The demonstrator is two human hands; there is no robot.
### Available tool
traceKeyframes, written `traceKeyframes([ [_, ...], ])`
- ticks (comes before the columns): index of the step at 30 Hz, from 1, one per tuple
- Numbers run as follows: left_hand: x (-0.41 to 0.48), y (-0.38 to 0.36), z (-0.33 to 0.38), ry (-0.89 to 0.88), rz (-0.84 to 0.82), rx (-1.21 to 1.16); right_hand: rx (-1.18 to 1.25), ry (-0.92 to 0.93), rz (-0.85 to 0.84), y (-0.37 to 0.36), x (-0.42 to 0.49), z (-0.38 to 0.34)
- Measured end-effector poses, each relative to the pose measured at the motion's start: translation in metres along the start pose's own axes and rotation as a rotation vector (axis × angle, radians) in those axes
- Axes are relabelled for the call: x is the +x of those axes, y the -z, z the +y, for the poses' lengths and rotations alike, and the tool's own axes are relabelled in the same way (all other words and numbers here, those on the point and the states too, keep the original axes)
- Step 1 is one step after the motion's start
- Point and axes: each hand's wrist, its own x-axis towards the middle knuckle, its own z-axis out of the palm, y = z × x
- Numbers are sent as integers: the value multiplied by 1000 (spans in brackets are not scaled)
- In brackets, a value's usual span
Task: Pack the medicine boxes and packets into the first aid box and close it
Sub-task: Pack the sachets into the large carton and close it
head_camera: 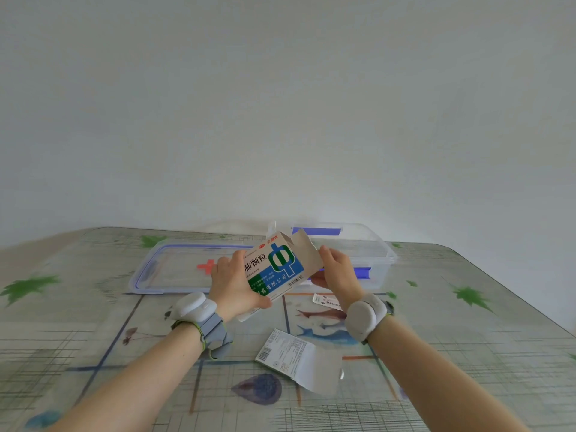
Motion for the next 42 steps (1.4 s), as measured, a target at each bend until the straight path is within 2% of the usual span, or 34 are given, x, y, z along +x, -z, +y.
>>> traceKeyframes([
  [2, 0, 0, -1, 1, 9, 23, 55, 26, -2, -3, -2, 0],
  [11, 1, -1, -3, -4, 25, 75, -22, 145, 42, -14, -3, 5],
  [29, -5, 10, 5, 35, 3, 81, -177, 197, -13, -18, -13, 7],
  [35, -1, 17, 10, 72, 8, -9, -59, 145, -28, -14, -18, 9],
  [38, 2, 19, 19, 45, 37, -31, -48, 77, -98, -17, -22, 9],
  [42, 4, 23, 37, 34, -8, -63, 16, 140, -89, -14, -20, 3],
])
